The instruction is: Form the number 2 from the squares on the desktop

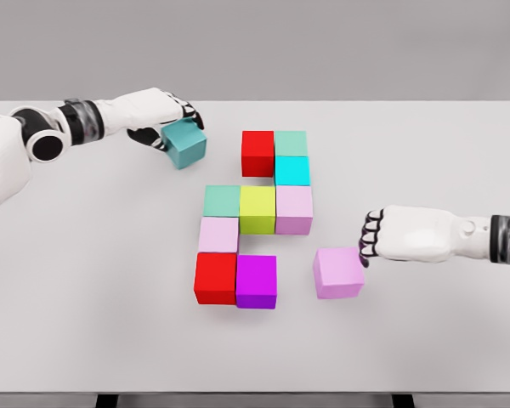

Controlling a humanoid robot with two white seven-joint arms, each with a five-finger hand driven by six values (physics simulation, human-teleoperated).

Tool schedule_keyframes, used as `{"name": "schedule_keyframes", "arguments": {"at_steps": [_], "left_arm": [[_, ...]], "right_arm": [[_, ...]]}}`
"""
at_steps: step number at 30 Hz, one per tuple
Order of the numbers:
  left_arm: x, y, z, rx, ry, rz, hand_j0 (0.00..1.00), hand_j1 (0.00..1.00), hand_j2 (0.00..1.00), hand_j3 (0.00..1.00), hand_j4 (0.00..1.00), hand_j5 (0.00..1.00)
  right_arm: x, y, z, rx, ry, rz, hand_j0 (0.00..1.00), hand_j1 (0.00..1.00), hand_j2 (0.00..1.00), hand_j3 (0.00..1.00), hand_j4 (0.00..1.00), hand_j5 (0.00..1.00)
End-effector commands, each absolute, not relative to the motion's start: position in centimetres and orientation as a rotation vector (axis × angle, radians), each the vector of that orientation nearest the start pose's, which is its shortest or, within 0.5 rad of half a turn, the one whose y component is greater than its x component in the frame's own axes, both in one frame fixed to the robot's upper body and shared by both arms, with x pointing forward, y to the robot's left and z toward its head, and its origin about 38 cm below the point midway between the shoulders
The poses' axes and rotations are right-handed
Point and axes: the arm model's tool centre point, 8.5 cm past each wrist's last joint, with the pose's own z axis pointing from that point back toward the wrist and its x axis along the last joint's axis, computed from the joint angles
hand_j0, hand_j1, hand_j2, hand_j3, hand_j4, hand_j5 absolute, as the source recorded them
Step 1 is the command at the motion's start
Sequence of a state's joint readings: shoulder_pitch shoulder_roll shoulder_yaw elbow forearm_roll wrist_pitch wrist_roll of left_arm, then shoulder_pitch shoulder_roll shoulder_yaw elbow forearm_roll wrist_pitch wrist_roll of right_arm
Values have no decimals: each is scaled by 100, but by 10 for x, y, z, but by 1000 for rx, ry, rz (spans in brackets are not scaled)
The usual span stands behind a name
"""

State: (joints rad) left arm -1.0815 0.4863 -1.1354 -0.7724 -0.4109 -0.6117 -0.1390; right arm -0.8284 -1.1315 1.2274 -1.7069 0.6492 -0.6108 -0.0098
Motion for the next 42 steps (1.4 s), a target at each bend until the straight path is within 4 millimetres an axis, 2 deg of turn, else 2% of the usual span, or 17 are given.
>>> {"name": "schedule_keyframes", "arguments": {"at_steps": [1,3,6,13,23,33,36,37,42], "left_arm": [[548,235,190,482,-1455,-1980,67,67,67,67,67,67],[547,234,189,478,-1455,-1982,67,67,67,67,67,67],[547,233,189,477,-1458,-1983,67,67,67,67,67,67],[545,233,188,468,-1465,-1979,67,67,67,67,67,67],[542,232,189,462,-1482,-1981,68,68,68,68,68,68],[540,233,183,449,-1466,-1985,69,69,69,69,69,69],[540,233,181,448,-1464,-1986,89,89,89,89,89,89],[540,233,181,450,-1464,-1986,100,100,100,100,100,100],[540,236,179,453,-1452,-1985,100,100,100,100,100,100]], "right_arm": [[347,-290,181,403,1707,-2861,55,55,55,55,55,55],[343,-285,181,381,1714,-2846,55,55,55,55,55,55],[342,-291,182,395,1714,-2854,55,55,55,55,55,55],[341,-318,195,489,1737,-2861,55,55,55,55,55,55],[329,-309,188,415,1786,-2829,55,55,55,55,55,55],[333,-318,173,429,1781,-2855,55,55,55,55,55,55],[335,-320,167,428,1784,-2870,55,55,55,55,55,55],[334,-319,166,423,1783,-2870,55,55,55,55,55,55],[335,-308,160,386,1806,-2851,55,55,55,55,55,55]]}}
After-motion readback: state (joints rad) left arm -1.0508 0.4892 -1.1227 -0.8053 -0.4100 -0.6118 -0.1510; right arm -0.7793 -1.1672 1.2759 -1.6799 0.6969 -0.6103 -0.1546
